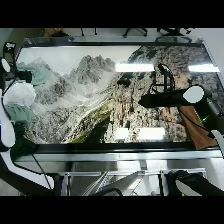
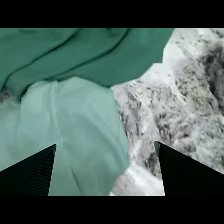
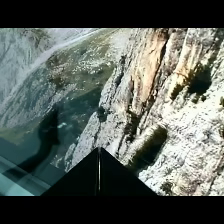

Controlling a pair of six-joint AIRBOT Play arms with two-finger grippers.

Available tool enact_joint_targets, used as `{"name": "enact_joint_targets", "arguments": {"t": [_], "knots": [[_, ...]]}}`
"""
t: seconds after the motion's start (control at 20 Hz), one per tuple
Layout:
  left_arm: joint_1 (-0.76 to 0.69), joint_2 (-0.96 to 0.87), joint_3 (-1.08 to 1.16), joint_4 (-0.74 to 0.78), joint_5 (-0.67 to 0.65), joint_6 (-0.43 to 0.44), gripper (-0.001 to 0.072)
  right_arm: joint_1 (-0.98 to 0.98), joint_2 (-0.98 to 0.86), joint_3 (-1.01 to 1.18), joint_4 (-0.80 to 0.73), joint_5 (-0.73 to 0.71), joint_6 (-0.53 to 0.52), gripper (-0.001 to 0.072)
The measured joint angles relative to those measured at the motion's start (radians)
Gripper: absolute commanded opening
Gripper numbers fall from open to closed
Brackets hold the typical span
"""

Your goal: Fold the shirts.

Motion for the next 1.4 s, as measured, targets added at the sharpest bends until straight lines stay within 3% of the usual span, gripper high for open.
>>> {"name": "enact_joint_targets", "arguments": {"t": [0.3,0.5,0.55,0.65,0.8,1.0,1.4], "knots": [[-0.009,-0.287,0.142,0.023,0.190,-0.002,0.0705,0.000,-0.014,0.000,0.000,-0.006,-0.006,0.0019],[-0.030,-0.381,0.138,0.029,0.349,0.052,0.0703,0.000,-0.034,0.000,0.000,-0.008,-0.009,0.0019],[-0.034,-0.397,0.137,0.030,0.384,0.064,0.0628,0.000,-0.039,0.000,0.000,-0.009,-0.010,0.0019],[-0.037,-0.420,0.136,0.032,0.440,0.079,0.0016,0.000,-0.047,0.000,0.000,-0.009,-0.011,0.0019],[-0.030,-0.438,0.141,0.037,0.465,0.093,0.0015,0.000,-0.054,0.000,0.000,-0.009,-0.011,0.0020],[-0.040,-0.422,0.193,0.034,0.377,0.097,0.0013,0.000,-0.057,0.000,0.000,-0.008,-0.011,0.0019],[-0.225,0.000,0.201,-0.187,0.312,0.078,0.0013,0.000,-0.060,0.000,0.034,-0.009,-0.011,0.0020]]}}
